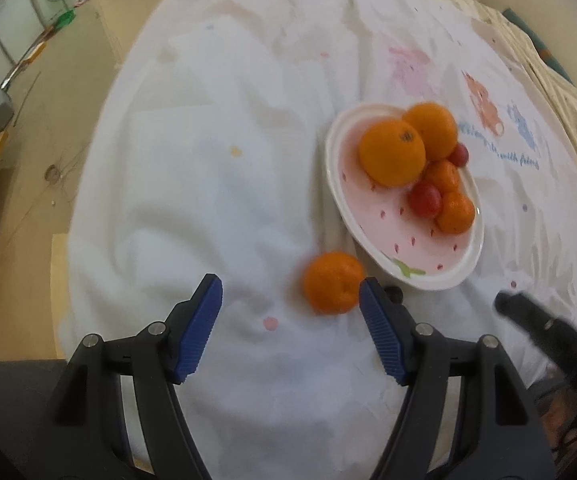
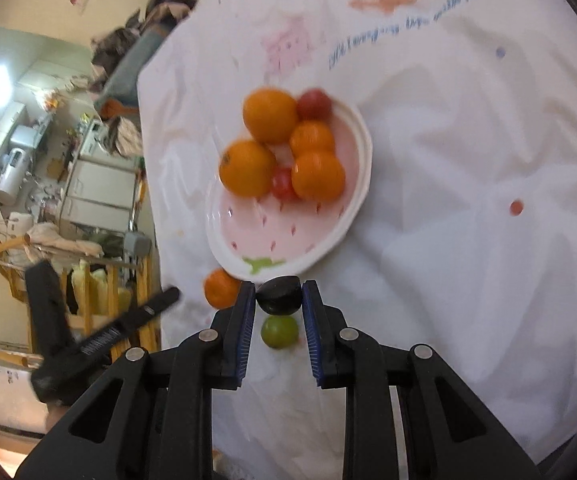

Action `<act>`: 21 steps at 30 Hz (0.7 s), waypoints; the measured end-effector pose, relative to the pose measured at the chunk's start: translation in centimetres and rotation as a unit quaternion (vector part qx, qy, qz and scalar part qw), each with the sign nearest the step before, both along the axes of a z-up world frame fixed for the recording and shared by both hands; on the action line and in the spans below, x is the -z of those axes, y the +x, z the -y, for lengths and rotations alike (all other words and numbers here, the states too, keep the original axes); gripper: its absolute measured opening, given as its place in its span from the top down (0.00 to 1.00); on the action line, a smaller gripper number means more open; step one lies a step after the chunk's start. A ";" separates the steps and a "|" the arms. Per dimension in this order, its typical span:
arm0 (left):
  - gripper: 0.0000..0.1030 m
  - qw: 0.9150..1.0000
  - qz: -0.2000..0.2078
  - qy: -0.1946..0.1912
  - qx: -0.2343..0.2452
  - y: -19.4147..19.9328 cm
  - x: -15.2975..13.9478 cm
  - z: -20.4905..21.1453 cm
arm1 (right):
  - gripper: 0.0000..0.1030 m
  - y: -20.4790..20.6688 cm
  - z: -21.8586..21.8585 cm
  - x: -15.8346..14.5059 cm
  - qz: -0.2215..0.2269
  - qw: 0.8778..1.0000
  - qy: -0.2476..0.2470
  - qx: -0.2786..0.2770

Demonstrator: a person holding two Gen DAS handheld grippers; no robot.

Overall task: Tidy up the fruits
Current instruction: 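Grasp a dark plum with the right tool while the left tool approaches a tangerine, then lift the plum with the right tool while the left tool grasps the tangerine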

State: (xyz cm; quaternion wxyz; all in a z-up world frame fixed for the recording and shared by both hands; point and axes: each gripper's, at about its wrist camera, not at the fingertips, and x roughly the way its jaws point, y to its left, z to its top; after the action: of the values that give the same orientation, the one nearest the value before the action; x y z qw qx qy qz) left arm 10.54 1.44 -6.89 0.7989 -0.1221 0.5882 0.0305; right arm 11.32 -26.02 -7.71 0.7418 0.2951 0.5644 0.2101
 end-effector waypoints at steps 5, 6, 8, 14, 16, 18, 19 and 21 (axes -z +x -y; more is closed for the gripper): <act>0.34 0.998 -0.007 0.019 0.054 0.4 1.2 2.8 | 0.75 0.2 1.4 -0.1 0.001 1.000 0.016 0.024; 0.34 0.997 -0.009 0.033 0.070 0.6 1.5 3.6 | 0.75 0.3 1.7 -0.2 0.003 0.999 0.020 0.027; 0.35 0.995 -0.006 0.056 0.085 0.9 1.8 4.4 | 0.75 0.4 1.8 -0.3 0.006 0.999 0.021 0.025; 0.52 0.991 -0.029 0.082 0.100 1.9 3.6 5.3 | 0.75 0.7 2.1 -0.5 0.010 0.999 0.022 0.024; 0.58 0.991 -0.041 0.070 0.102 1.9 4.1 5.2 | 0.75 0.8 2.2 -0.4 0.009 1.000 0.017 0.023; 0.61 0.991 -0.040 0.070 0.110 1.8 4.2 5.3 | 0.75 0.8 2.2 -0.5 0.009 1.000 0.019 0.022; 0.62 0.991 -0.038 0.070 0.112 1.7 4.1 5.3 | 0.75 0.6 2.2 -0.6 0.011 1.000 0.019 0.021; 0.63 0.991 -0.036 0.070 0.110 1.5 3.8 5.1 | 0.75 0.6 2.0 -0.9 0.016 1.000 0.017 0.018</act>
State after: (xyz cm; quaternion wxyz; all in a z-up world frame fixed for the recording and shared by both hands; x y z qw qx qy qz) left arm 12.04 -3.63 -10.70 0.7825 0.0006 0.6226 -0.0115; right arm 11.96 -28.01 -6.83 0.7496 0.3143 0.5432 0.2106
